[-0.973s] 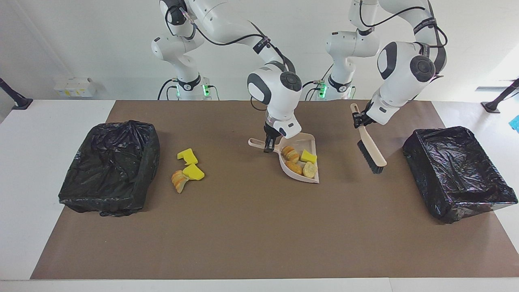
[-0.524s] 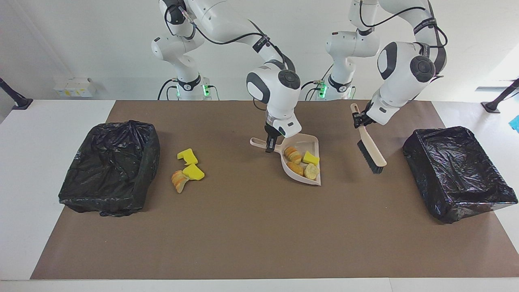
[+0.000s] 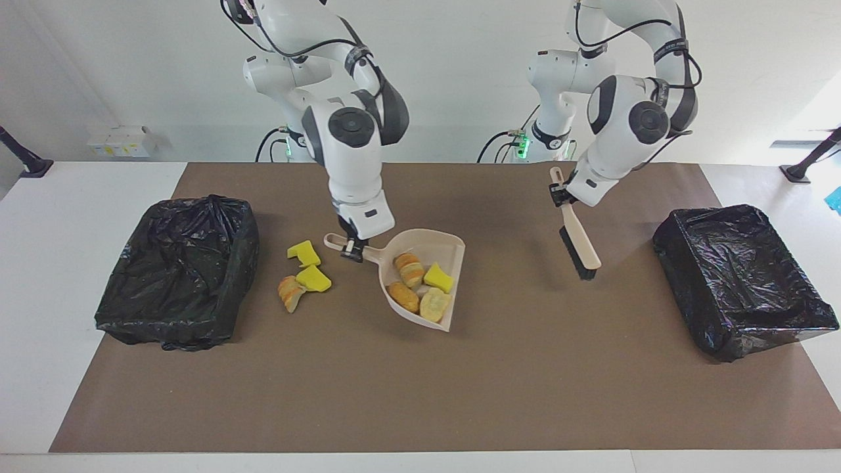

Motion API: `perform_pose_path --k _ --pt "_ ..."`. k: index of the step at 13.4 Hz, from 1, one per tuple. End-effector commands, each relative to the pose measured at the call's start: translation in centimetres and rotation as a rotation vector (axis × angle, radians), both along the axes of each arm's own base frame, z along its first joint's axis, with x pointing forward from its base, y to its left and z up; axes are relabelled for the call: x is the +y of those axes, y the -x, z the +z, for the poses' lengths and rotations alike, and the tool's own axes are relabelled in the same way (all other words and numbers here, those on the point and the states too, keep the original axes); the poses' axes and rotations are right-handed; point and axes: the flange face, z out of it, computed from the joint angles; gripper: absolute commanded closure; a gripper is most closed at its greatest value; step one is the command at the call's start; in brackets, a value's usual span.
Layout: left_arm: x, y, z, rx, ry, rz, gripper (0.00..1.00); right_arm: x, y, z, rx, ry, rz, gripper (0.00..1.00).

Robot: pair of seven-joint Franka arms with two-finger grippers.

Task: Sweep and dump trash in bin

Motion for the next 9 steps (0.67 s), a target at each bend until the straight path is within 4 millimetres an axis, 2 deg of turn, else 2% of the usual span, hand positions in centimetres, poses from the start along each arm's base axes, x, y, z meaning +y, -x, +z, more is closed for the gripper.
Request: perform_pose_path --k 1,5,6,8,9 --pt "-5.3 3.0 -1.2 0.025 0.015 -0.038 1.0 -6.6 -0.4 2.6 0.028 -0.025 0.052 1.0" --pt "-13.8 8.3 -2.7 0.032 0.048 -0.032 1.0 -18.1 -0.8 4.2 0.052 -0.012 0.095 1.0" --pt "-15.3 9.6 -3.3 0.022 0.063 -0.039 1.0 -19.9 -0.6 4.6 0.056 -0.001 0.118 1.0" --pt "-17.2 12.0 -5.0 0.028 0.066 -0.059 1.0 -24.0 0.8 6.6 0.075 0.057 0.119 1.0" --pt "-18.1 13.7 -6.0 0.033 0.059 -0.072 1.0 -26.9 1.5 7.5 0.08 0.087 0.123 1.0"
